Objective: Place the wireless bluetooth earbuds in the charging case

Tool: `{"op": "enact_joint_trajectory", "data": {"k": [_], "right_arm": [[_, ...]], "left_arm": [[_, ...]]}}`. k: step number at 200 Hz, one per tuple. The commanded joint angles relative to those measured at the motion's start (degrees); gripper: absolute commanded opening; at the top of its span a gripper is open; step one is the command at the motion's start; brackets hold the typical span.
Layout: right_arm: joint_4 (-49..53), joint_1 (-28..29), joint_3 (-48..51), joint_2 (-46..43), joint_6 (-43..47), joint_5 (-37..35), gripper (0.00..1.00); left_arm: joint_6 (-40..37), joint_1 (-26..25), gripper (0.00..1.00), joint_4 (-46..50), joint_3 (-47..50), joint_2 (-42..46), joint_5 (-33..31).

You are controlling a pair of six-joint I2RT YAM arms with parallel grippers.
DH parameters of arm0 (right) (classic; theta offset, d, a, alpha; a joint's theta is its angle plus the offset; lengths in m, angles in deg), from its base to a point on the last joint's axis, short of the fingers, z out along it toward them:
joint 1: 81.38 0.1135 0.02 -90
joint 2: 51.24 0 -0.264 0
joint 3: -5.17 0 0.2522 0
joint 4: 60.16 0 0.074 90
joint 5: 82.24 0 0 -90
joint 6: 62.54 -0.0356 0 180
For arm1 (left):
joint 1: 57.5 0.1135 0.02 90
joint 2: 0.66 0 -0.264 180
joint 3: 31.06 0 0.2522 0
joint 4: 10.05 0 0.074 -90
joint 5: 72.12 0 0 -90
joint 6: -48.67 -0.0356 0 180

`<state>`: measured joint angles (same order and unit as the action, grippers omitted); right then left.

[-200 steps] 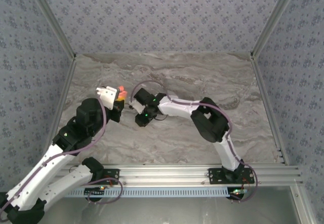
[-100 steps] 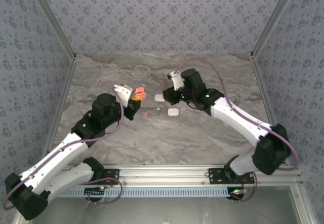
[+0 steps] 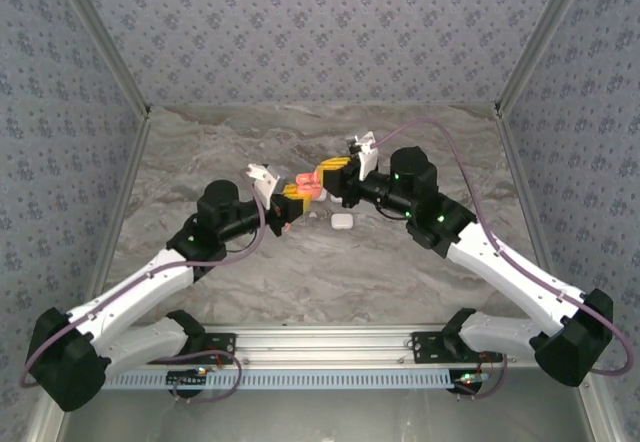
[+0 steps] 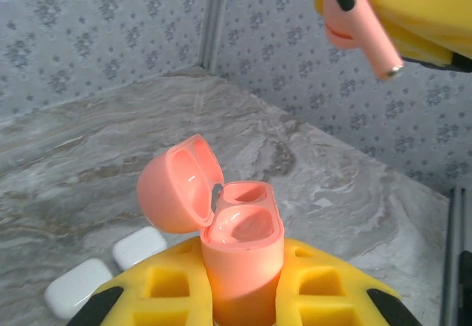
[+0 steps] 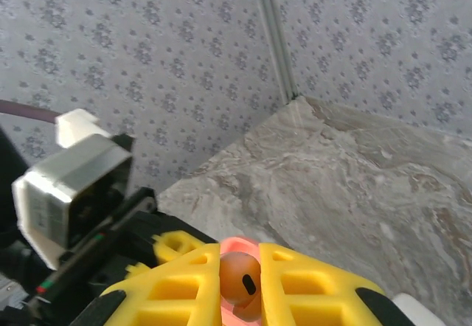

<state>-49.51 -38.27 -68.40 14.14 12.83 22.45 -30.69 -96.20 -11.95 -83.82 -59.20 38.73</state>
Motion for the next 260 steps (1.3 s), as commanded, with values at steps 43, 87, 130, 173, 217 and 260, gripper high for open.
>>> {"op": "enact_joint_trajectory", "data": {"k": [43, 87, 130, 173, 217, 260], "right_arm": [[-3.26, 2.54, 0.88, 1.72, 0.47, -3.72, 0.18], [-2.01, 2.54, 1.54, 2.33, 0.86, -5.4, 0.18], [-0.75, 2.66, 1.8, 3.41, 0.86, -5.5, 0.18], [-0.53, 2.69, 1.97, 3.7, 1.34, -6.97, 0.19], [0.77, 2.77, 1.72, 3.7, 1.89, -4.22, 0.19], [2.25, 2.77, 1.02, 4.27, 1.34, 1.93, 0.22]], "left_arm": [[3.29, -0.68, 0.0, -10.9, -0.28, -3.06, 5.35], [3.1, -0.71, 0.0, -10.73, -0.28, -2.89, 5.35], [2.95, -0.72, 0.0, -10.69, -0.2, -2.8, 5.35], [2.67, -0.76, 0.0, -10.09, -0.12, -2.41, 5.27], [2.38, -0.77, 0.0, -9.74, 0.03, -2.01, 4.93], [2.03, -0.77, 0.0, -9.59, 0.07, -1.45, 4.74]]}}
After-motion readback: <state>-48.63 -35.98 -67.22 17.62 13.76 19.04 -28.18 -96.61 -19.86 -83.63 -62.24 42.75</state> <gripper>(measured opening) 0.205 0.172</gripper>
